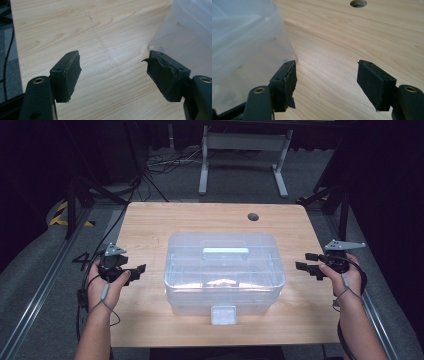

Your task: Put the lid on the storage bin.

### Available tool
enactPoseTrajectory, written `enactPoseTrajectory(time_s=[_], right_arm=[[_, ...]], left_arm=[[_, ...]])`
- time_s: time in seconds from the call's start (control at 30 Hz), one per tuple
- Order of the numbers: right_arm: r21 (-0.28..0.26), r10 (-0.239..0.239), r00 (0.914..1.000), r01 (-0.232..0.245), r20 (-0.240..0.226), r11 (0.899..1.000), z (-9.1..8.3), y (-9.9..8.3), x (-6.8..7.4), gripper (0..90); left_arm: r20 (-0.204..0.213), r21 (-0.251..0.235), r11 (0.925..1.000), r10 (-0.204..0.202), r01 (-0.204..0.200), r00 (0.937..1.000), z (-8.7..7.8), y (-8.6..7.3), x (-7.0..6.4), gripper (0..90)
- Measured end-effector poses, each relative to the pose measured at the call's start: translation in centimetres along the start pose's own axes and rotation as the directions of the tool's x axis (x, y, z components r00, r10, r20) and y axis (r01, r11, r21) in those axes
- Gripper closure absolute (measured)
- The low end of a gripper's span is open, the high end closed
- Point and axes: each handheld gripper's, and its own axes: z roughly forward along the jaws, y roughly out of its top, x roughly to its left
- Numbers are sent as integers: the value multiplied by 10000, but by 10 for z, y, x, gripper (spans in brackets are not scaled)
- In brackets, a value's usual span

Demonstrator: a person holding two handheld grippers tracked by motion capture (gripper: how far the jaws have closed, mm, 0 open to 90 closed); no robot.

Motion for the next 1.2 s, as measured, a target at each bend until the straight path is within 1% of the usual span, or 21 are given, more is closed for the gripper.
enactPoseTrajectory(time_s=[0.07, 0.1, 0.23, 0.27, 0.33, 0.37, 0.4, 0.47, 0.5, 0.57, 0.63, 0.73, 0.83, 0.97, 1.13, 1.2], right_arm=[[191, 90, 10000, -91, 41, 9998, 9, -5, -3, 321], [287, 114, 9999, -116, 56, 9995, 13, -8, -4, 318], [517, 76, 9999, -84, 151, 9986, 28, -17, -10, 313], [527, 107, 9998, -114, 149, 9985, 30, -19, -11, 310], [566, 104, 9998, -114, 180, 9983, 35, -23, -13, 306], [571, 104, 9997, -117, 218, 9983, 37, -25, -14, 306], [572, 111, 9996, -125, 254, 9983, 40, -28, -14, 305], [792, 54, 9998, -71, 215, 9968, 45, -32, -14, 299], [835, -17, 9996, -6, 269, 9965, 47, -33, -15, 299], [849, -101, 9994, 72, 339, 9964, 50, -36, -15, 298], [913, -112, 9992, 76, 382, 9958, 51, -37, -15, 296], [1014, -169, 9989, 124, 442, 9948, 56, -42, -15, 291], [953, -184, 9982, 130, 563, 9954, 57, -44, -15, 287], [821, -236, 9969, 174, 750, 9965, 59, -47, -15, 273], [909, -647, 9920, 549, 1081, 9943, 60, -47, -13, 260], [920, -647, 9916, 545, 1118, 9943, 61, -48, -12, 248]], left_arm=[[-39, 190, 9998, 46, -46, 10000, 6, -2, 3, 273], [-66, 193, 9998, -14, 16, 10000, 9, -3, 4, 271], [89, 373, 9992, -136, 133, 9999, 18, -9, 8, 259], [71, 459, 9989, -118, 115, 9999, 21, -10, 9, 261], [-98, 705, 9975, 108, -101, 9999, 25, -13, 9, 260], [-131, 807, 9966, 156, -145, 9998, 28, -14, 9, 260], [-128, 877, 9960, 165, -153, 9998, 30, -15, 9, 259], [-72, 950, 9953, 169, -161, 9998, 33, -17, 9, 255], [-59, 974, 9951, 187, -181, 9998, 34, -17, 9, 253], [-13, 1127, 9932, 296, -292, 9996, 38, -20, 9, 249], [6, 1147, 9929, 317, -315, 9995, 41, -21, 9, 248], [67, 1301, 9906, 419, -424, 9991, 44, -24, 7, 242], [70, 1376, 9882, 670, -673, 9977, 47, -26, 6, 237], [70, 1485, 9858, 782, -784, 9969, 52, -30, 3, 219], [67, 1385, 9864, 882, -883, 9961, 54, -31, 0, 207], [27, 1333, 9868, 926, -921, 9957, 54, -31, -1, 205]])
